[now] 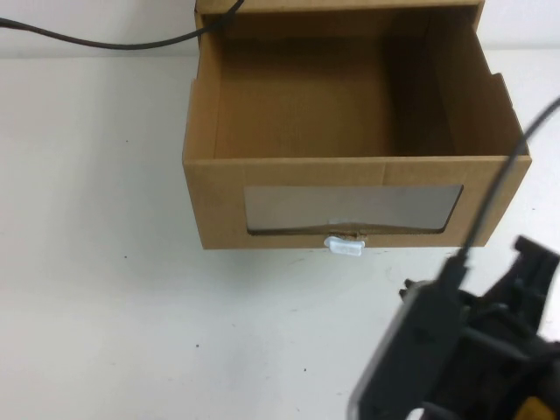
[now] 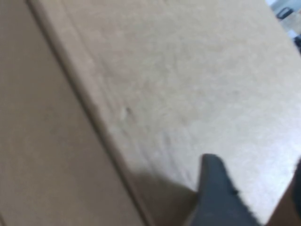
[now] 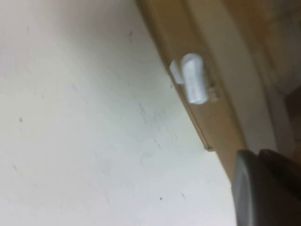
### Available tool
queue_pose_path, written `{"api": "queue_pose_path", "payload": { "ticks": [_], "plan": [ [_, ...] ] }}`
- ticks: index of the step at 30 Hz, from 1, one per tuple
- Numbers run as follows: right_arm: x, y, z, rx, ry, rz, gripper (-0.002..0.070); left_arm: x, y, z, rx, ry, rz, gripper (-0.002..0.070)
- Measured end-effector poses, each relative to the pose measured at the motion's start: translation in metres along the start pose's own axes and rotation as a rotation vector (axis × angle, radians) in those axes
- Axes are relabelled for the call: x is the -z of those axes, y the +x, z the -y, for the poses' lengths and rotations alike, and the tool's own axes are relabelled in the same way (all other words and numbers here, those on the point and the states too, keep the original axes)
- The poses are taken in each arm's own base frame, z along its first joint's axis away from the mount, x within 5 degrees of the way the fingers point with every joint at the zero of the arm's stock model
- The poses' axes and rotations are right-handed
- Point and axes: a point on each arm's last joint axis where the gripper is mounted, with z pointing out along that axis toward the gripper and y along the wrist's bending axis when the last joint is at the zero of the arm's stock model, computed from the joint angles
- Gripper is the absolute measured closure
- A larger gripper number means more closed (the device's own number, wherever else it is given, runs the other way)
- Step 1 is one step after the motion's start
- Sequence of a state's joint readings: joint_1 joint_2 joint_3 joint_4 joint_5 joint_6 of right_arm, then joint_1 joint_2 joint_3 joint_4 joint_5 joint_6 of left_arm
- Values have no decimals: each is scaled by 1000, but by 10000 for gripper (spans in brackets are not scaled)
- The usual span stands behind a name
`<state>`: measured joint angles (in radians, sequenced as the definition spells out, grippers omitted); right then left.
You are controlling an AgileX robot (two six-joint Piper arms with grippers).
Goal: Open the shoe box
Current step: 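Pull the top drawer of the cardboard box fully open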
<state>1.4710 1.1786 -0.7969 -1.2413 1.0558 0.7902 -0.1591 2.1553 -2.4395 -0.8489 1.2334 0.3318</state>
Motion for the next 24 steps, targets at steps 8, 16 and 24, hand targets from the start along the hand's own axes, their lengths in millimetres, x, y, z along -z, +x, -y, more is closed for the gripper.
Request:
{"api": "queue_pose_path", "payload": {
  "ticks": [8, 16, 24],
  "plan": [
    [29, 10, 35, -251, -4, 89, 594, 8, -4, 8, -25, -1, 11, 265],
    [49, 9, 71, -419, 55, 55, 559, 70, -28, 64, -206, -76, 142, 497],
    [73, 10, 109, -547, 75, 137, 680, 133, -30, 113, -418, -238, 221, 668]
  ]
}}
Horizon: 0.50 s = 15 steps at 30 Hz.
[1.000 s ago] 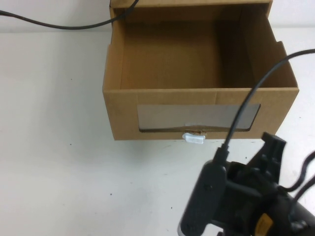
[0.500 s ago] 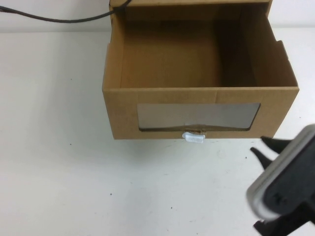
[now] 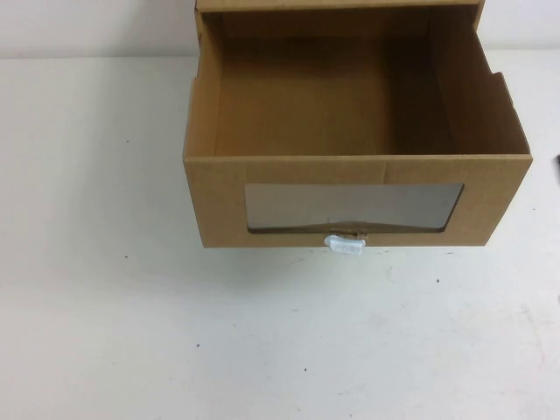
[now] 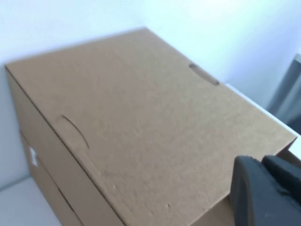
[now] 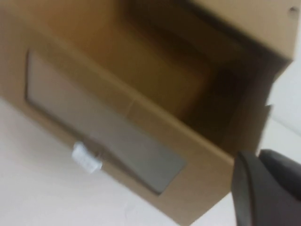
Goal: Open the shoe box
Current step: 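Pull the top drawer of the cardboard box fully open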
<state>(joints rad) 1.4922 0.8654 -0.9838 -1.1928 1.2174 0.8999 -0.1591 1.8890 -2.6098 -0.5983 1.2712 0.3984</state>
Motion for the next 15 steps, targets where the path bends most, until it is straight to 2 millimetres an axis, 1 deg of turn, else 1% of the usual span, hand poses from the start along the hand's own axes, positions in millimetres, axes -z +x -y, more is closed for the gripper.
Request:
{"api": "queue_pose_path", "payload": {
  "ticks": [5, 7, 9, 12, 15],
  "plan": [
    [17, 1, 34, -134, 18, 66, 691, 32, -13, 17, -50, -25, 49, 673],
    [23, 2, 45, -174, 18, 83, 692, 40, -16, 23, -66, -24, 61, 673],
    [27, 4, 52, -200, 13, 86, 692, 46, -16, 30, -82, -27, 56, 673],
    [30, 8, 57, -217, -6, 71, 692, 44, -10, 42, -108, -23, 2, 675],
    [32, 11, 58, -210, -27, 53, 692, 32, 3, 51, -118, -3, -79, 675]
  ]
}}
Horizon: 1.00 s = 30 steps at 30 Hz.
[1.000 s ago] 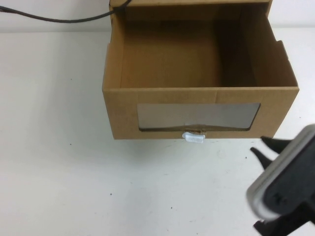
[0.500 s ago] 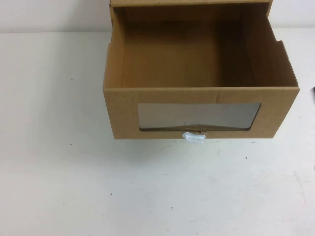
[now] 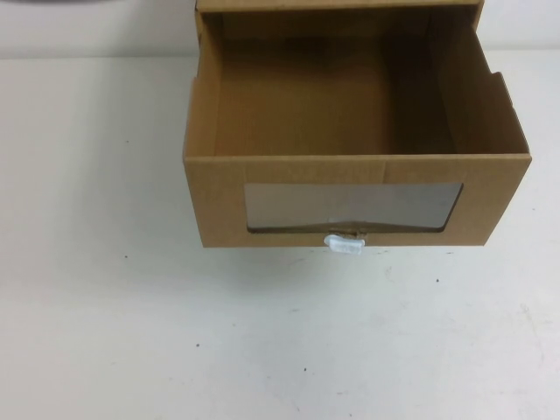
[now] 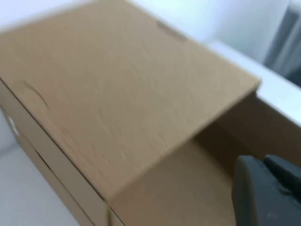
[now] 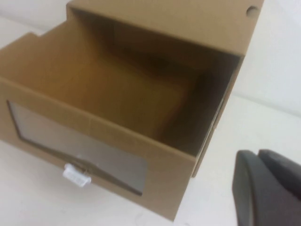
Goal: Open the shoe box
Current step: 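Pull the top drawer of the cardboard box fully open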
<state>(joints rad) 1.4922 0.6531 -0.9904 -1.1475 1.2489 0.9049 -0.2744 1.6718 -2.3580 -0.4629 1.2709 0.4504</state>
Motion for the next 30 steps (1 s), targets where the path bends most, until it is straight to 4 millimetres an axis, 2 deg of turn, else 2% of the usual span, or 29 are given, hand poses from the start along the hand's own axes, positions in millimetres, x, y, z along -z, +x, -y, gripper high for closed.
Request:
{"api": "queue_pose_path", "payload": {
  "ticks": [4, 6, 10, 14, 17, 23, 30],
  "plan": [
    [0, 2, -1, 8, -19, -23, 692, -6, 17, 12, 7, 14, -55, 675],
    [0, 3, -2, 2, -25, -30, 692, 3, 23, 17, -3, -5, -47, 675],
    [0, 3, -2, -10, -26, -32, 692, 43, 44, 37, -20, -74, 11, 675],
    [0, 4, -2, -15, -33, -41, 692, 81, 85, 63, -11, -122, 111, 675],
    [1, 4, -3, -22, -38, -47, 692, 96, 122, 77, 9, -180, 210, 675],
    [1, 5, -3, -33, -39, -49, 694, 106, 194, 96, 45, -254, 280, 675],
    [1, 6, -4, -43, -50, -63, 694, 115, 243, 110, 51, -307, 356, 675]
  ]
}}
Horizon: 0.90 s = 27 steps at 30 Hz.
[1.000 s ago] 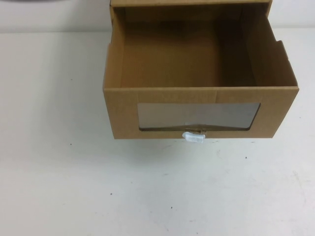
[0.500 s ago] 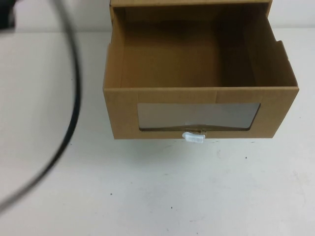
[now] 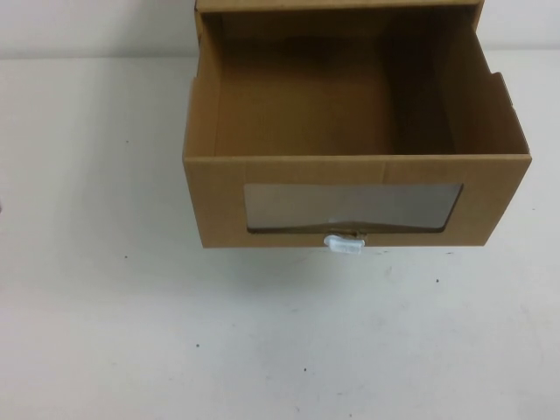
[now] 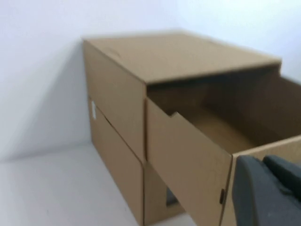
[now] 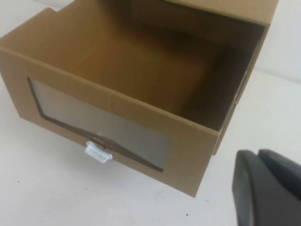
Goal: Open the shoe box
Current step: 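Pull the top drawer of the cardboard box fully open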
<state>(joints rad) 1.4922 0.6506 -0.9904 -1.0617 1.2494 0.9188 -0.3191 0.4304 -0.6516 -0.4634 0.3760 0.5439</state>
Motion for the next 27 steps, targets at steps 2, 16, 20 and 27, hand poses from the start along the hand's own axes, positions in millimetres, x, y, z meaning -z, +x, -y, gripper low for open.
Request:
{"api": "queue_pose_path", "payload": {
  "ticks": [2, 16, 20, 27],
  "plan": [
    [0, 0, 0, 0, 0, 0, 694, 12, 11, 2, 19, -22, 60, 675],
    [0, 2, -1, -8, -14, -18, 694, 32, 124, 8, 160, -124, 175, 675],
    [0, 3, -3, -18, -29, -38, 694, 24, 156, 6, 248, -162, 135, 675],
    [1, 4, -3, -24, -36, -48, 694, 22, 167, 8, 218, -150, 84, 675]
  ]
}}
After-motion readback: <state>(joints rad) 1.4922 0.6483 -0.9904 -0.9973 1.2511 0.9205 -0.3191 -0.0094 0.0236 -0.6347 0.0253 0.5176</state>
